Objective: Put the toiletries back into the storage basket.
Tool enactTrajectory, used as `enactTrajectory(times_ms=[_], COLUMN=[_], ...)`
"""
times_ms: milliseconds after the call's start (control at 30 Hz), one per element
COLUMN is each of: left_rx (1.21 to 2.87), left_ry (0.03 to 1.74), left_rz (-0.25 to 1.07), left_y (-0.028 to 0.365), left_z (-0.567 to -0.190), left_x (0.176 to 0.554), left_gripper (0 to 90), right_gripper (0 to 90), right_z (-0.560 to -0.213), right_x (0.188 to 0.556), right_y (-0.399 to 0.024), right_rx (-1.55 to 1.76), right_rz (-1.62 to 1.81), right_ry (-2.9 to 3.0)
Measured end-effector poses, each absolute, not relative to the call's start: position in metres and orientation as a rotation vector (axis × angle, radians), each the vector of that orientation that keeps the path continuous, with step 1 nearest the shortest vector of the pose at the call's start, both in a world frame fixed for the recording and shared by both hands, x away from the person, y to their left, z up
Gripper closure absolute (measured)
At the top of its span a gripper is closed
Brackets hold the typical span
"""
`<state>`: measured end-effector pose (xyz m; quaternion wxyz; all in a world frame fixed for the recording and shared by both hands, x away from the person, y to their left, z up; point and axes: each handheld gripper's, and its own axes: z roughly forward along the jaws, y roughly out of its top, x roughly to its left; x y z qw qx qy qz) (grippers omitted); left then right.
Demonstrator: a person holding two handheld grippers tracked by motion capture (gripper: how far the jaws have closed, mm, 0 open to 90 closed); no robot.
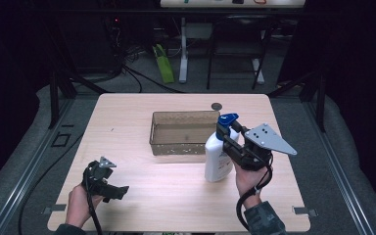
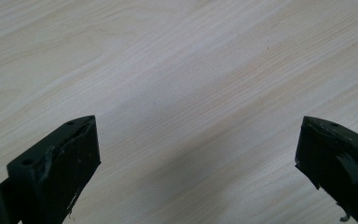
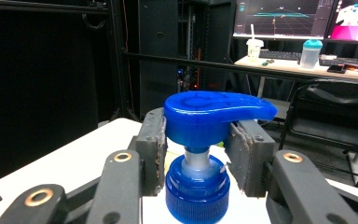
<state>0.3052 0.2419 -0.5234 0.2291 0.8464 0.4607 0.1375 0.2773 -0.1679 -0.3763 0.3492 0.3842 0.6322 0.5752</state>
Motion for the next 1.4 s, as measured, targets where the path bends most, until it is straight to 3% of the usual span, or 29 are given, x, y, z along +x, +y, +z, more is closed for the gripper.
enactTrajectory(times_ms=[1400], left_rx=[2.324], left_ry=[1.267], left_rz=[0.378], left_y=[0.245], left_z=[-0.522], left_x=[0.305], left_gripper=[0.0], right_gripper=[59.5], right_z=[-0.323], right_x=[0.296], right_y=[-0.161], right_rx=[0.935], right_rz=[1.531], right_ry=[1.579])
